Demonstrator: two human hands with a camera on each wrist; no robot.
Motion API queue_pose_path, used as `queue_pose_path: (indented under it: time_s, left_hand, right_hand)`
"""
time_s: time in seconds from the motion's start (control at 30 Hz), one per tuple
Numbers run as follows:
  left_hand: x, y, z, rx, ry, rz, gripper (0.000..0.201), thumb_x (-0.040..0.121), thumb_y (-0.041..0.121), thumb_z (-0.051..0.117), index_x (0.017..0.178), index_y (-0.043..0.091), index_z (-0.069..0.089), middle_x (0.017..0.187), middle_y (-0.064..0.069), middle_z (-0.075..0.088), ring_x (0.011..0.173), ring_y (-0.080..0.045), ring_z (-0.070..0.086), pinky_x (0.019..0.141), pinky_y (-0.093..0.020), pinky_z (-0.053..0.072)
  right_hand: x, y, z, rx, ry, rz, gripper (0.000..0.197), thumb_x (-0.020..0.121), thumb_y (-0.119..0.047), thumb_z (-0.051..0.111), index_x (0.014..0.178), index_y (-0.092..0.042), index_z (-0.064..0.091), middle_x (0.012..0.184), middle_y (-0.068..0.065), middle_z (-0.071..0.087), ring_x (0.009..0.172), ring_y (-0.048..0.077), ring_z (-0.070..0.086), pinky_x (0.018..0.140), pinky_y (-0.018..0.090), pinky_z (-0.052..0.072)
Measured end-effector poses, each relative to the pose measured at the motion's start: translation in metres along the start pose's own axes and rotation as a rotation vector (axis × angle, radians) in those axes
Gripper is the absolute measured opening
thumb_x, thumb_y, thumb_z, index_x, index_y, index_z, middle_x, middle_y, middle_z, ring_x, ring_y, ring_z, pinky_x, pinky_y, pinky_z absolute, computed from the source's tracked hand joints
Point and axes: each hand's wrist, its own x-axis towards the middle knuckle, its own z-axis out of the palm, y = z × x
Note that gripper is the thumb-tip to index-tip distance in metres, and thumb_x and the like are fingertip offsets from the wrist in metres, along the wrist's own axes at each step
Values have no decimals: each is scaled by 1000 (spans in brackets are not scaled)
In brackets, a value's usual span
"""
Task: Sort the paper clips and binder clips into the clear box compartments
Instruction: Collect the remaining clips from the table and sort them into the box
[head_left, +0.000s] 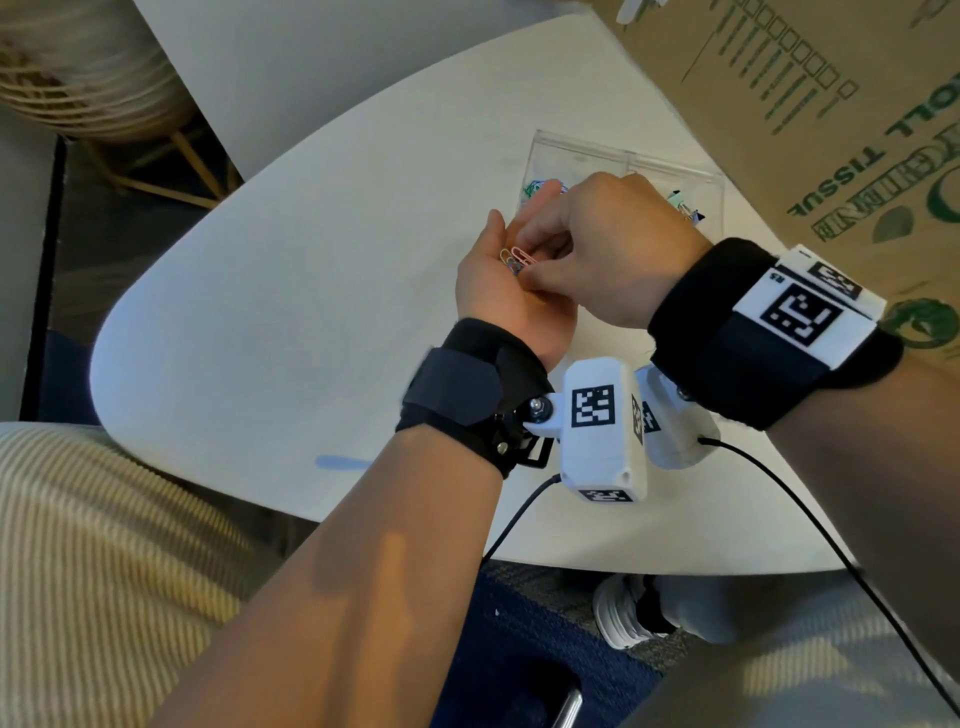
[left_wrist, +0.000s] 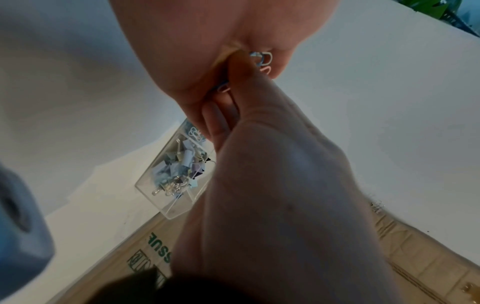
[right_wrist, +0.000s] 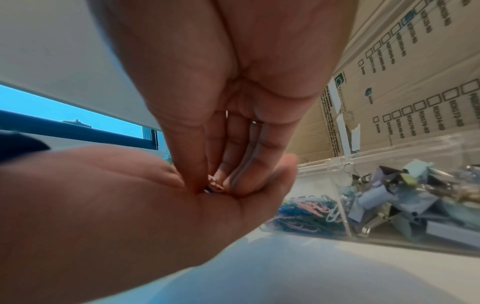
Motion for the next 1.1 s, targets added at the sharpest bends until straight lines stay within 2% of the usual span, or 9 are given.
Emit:
queue_pose_path:
  time_s: [0.23,0.33,0.47,0.53,0.7,0.8,0.83,0.93,1.1]
  left_hand:
    - [-1,-3,1,-15,-22,-22,47,100,43,32,111,6,58,134,-13,54,128,-26,48,113,-39,28]
    - [-2,-2,4,-13,4,-21,48,100,43,31,116,6,57,133,-14,55,128,-27,47,112,-39,30]
    - [-5,-1,2,8,24,-37,49,101,43,31,98,4,60,115,-12,61,127,-27,48,111,-40,31]
    - [-5,-1,-2,15,26,-48,50,101,43,30,102,2,59,121,-15,60,129,-28,46,112,-39,29]
    - [-6,0,-3,87,32,-11,50,102,41,26,107,3,57,95,-14,67,117,-25,56,100,-33,42]
    - [-5,0,-2,141,6,27,52,102,40,22,112,3,56,93,-15,67,81,-22,64,74,-29,52]
    - [-5,0,-2,143,-7,42,53,102,40,21,118,2,55,99,-15,65,80,-22,62,72,-29,50]
    - [-4,1,-2,149,-9,59,53,102,39,24,134,4,48,113,-14,59,89,-22,58,81,-30,46]
    - [-5,2,-3,172,27,67,50,101,37,29,127,3,55,110,-13,65,95,-25,62,94,-34,46]
  right_hand:
    - [8,6,9,-32,57,-10,20,86,-20,57,94,-24,75,95,0,70,85,20,62,73,24,45]
    - [8,6,9,-74,47,-30,21,89,-20,55,92,-27,75,88,1,68,81,23,61,72,24,44]
    - [9,2,11,-199,0,-85,21,89,-17,51,72,-20,61,83,7,65,79,29,56,77,37,51]
    - [9,3,11,-194,-11,-83,20,88,-15,51,73,-16,64,81,7,66,78,27,54,77,37,50]
    - [7,9,8,76,26,18,18,83,-16,62,93,-20,77,88,0,73,85,16,66,84,31,53]
    - [10,16,7,356,46,150,15,81,-9,68,91,-16,77,76,2,74,71,14,71,79,32,59]
    - [10,18,5,456,55,182,14,81,-6,69,90,-12,77,74,6,74,66,15,71,76,33,61]
    - [8,19,0,702,87,244,10,81,3,70,91,1,74,78,18,70,58,14,64,70,26,61]
    - [10,24,-9,885,153,289,9,80,0,73,89,-2,73,81,17,70,63,16,65,72,27,60]
